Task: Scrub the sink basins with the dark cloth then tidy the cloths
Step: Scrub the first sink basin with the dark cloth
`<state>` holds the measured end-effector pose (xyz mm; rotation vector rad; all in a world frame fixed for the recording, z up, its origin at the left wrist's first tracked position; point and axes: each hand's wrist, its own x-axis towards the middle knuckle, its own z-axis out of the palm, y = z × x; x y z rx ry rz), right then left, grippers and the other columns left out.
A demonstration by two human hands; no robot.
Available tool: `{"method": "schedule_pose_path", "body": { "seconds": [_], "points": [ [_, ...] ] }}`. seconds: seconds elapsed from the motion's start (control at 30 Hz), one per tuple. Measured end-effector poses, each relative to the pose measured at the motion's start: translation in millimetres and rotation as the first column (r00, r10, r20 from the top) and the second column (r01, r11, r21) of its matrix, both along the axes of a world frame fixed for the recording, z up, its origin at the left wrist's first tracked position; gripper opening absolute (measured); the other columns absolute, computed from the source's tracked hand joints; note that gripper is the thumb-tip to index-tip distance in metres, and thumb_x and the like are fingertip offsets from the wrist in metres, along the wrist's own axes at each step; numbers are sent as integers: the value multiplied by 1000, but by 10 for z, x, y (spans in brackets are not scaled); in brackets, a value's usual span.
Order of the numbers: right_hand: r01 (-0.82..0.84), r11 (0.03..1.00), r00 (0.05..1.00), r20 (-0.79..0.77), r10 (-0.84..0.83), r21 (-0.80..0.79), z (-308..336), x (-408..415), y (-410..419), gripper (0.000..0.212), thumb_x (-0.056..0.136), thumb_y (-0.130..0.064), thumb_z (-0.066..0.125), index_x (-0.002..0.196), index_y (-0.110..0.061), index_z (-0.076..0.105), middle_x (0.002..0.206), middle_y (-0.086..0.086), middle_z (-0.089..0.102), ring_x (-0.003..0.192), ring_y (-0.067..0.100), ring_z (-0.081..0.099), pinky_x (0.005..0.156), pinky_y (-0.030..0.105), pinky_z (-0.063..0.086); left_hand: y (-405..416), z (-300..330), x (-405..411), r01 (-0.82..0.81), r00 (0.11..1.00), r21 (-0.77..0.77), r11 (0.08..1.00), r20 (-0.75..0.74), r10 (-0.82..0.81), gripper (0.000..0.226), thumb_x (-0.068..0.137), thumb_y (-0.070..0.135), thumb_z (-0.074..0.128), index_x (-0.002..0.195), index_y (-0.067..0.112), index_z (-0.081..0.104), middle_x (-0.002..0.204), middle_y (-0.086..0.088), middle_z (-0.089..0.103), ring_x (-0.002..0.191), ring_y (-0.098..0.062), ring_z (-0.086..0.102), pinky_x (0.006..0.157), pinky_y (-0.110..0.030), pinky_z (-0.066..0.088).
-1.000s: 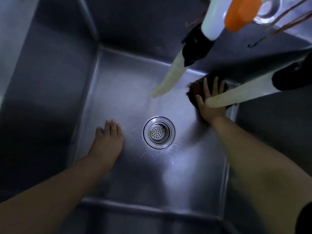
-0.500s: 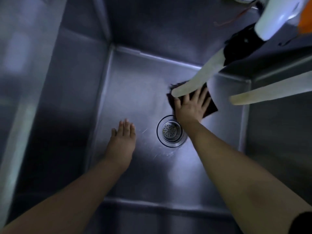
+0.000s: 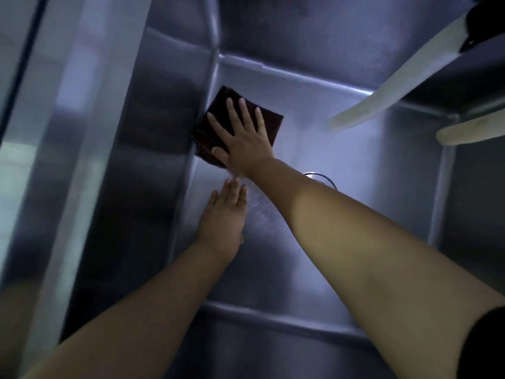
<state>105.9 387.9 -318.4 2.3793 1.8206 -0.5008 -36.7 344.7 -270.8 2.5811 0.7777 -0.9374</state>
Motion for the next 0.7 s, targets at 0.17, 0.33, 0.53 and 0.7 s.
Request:
{"method": "schedule_pose_path", "body": {
  "seconds": [0.17, 0.33, 0.53, 0.7],
  "points": [
    [49, 999, 999, -5, -49, -8, 21, 204, -505, 64, 95, -56, 29, 150, -37, 1, 159, 4, -9, 145, 27, -15, 116, 50, -9, -134, 57, -24, -51, 998, 23, 998, 37, 50, 85, 91, 17, 57, 150, 6, -4, 158, -11, -10, 146, -23, -4, 120, -34, 6],
    [301, 954, 953, 18, -301, 19, 26, 741, -1294, 64, 94, -54, 35, 150, -37, 9, 160, 7, 2, 146, 31, -3, 115, 50, -5, -184, 48, 1, -15, 1000, 61, 998, 9, 15, 74, 95, 13, 49, 150, 6, 0, 158, -12, -7, 146, -24, -1, 119, -34, 10],
    [555, 831, 830, 66, -553, -17, 88, 1252, -2326, 73, 85, -59, 19, 151, -30, 13, 159, 14, 1, 145, 36, -1, 114, 50, -1, -208, 23, 18, 15, 999, 92, 996, -37, -11, 83, 91, 23, 57, 150, 5, 1, 158, -13, -5, 146, -25, 2, 118, -34, 14],
    [664, 743, 746, 138, -651, -86, 143, 1120, -3006, 74, 85, -53, 20, 152, -23, 11, 158, 17, -2, 145, 36, -4, 115, 48, -5, -217, 60, -50, 16, 1000, 91, 996, -23, -14, 89, 88, 32, 61, 150, 7, 2, 159, -10, -3, 147, -23, 2, 118, -33, 14]
  ]
}}
